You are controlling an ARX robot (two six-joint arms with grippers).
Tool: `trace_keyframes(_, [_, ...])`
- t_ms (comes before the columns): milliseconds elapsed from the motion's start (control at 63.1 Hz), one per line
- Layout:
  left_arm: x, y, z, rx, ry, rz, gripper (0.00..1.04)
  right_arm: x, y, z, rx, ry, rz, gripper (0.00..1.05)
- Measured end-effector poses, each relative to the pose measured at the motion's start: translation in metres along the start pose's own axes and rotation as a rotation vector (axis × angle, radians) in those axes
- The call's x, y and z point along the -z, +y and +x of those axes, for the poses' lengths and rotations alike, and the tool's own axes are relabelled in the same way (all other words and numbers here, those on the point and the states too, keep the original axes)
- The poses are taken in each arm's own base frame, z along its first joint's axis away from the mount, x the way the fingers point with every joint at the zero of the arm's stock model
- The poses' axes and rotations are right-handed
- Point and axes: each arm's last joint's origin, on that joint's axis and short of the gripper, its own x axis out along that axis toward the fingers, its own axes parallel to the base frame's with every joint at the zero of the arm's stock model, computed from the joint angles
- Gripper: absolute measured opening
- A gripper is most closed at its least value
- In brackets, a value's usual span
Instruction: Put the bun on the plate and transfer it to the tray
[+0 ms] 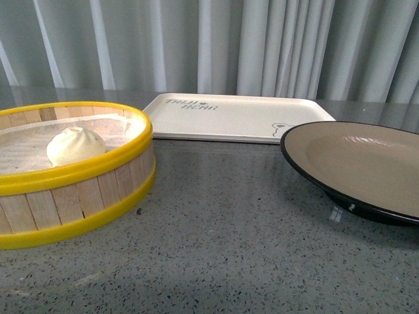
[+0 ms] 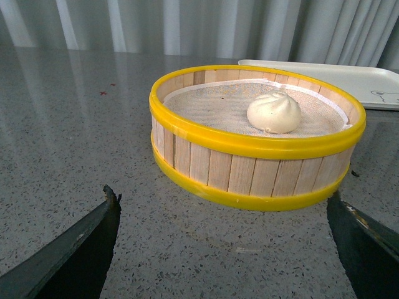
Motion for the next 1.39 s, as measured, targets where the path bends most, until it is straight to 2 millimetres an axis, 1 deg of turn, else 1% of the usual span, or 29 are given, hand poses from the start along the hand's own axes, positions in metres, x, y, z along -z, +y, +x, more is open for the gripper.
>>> trace_keyframes(1300, [0.0000, 0.0000, 0.0001, 0.000, 0.003, 0.000, 0.98, 0.0000, 0.0000, 0.0000, 0.000, 0.000, 0.000, 0.96])
trace_keyframes(1316, [0.0007, -0.0002, 0.0003, 0.004, 0.017, -0.012, 0.98, 0.0000, 0.0000, 0.0000, 0.000, 0.000, 0.000, 0.96])
trace_keyframes(1347, [0.0015, -0.0009, 0.0006, 0.013, 0.108, -0.044, 0.98, 0.0000, 0.0000, 0.0000, 0.000, 0.000, 0.000, 0.96])
trace_keyframes(1395, [0.0008, -0.0019, 0.0024, 0.009, 0.296, -0.114, 0.98, 0.0000, 0.0000, 0.0000, 0.000, 0.000, 0.000, 0.96])
